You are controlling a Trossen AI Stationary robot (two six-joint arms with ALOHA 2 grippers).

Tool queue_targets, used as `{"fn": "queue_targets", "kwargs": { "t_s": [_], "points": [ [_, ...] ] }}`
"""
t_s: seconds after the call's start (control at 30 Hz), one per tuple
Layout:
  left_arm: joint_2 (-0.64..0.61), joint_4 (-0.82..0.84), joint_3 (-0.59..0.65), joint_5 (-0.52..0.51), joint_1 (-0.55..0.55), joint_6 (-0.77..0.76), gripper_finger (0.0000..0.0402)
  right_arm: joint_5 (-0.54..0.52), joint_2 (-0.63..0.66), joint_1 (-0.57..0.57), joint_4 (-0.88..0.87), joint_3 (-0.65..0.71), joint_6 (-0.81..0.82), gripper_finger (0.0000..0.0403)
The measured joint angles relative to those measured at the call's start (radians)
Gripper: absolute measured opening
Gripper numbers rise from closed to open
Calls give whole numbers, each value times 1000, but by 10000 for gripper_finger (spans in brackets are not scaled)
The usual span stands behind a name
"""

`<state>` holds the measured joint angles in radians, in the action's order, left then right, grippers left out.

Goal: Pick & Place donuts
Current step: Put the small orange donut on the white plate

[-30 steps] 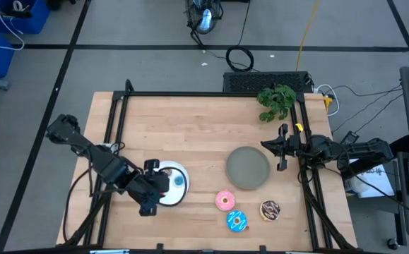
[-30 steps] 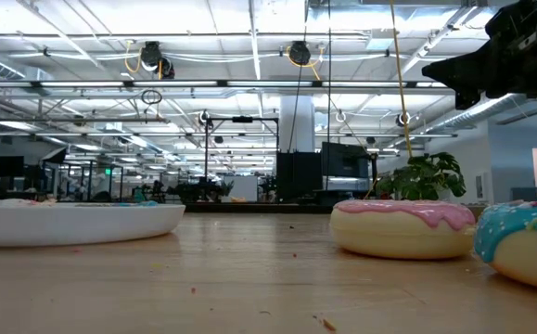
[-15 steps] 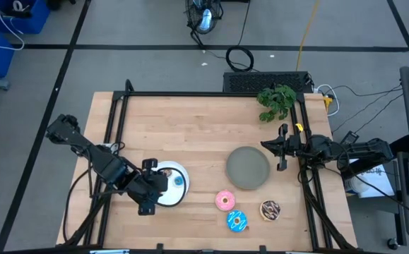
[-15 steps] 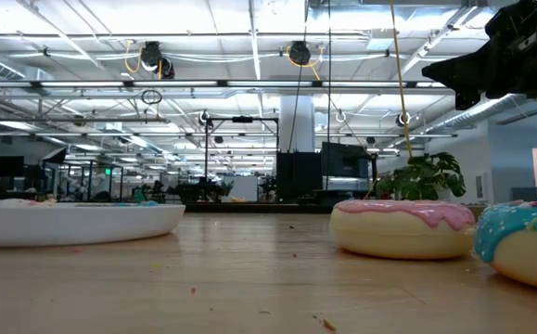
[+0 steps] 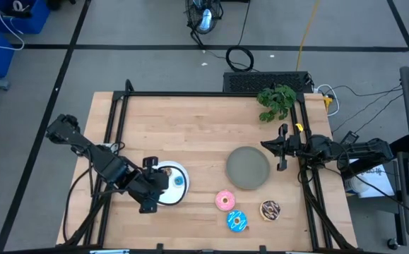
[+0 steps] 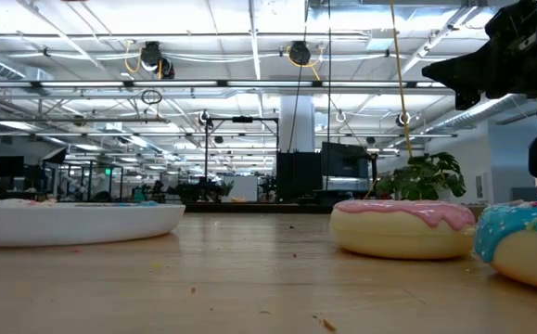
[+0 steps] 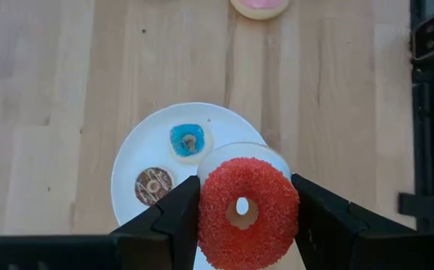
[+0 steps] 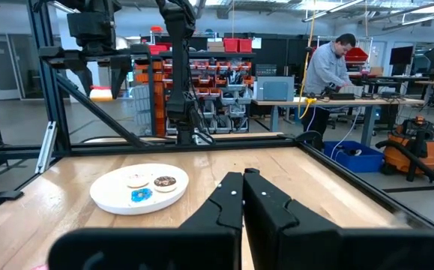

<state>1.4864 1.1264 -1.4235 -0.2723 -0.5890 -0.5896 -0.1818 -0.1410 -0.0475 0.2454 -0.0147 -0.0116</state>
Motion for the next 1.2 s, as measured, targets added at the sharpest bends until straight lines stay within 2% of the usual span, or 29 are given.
{"fn": "queue_targets", "kwargs": {
  "t_s": [0.27, 0.57, 0.7, 0.83, 1.2],
  "points": [
    [0, -54, 152, 35, 31, -12, 184, 0, 0, 0, 0, 0, 0, 0],
    [0, -366, 362, 129, 92, 49, 184, 0, 0, 0, 1, 0, 0, 0],
    [1, -456, 430, 165, 108, 74, 184, 0, 0, 0, 1, 0, 0, 0],
    [37, -490, 454, 174, 114, 80, 184, 0, 0, 0, 1, 0, 0, 0],
    [249, -511, 432, 221, 115, 182, 184, 0, -4, 0, 4, 0, 0, 0]
  ]
}}
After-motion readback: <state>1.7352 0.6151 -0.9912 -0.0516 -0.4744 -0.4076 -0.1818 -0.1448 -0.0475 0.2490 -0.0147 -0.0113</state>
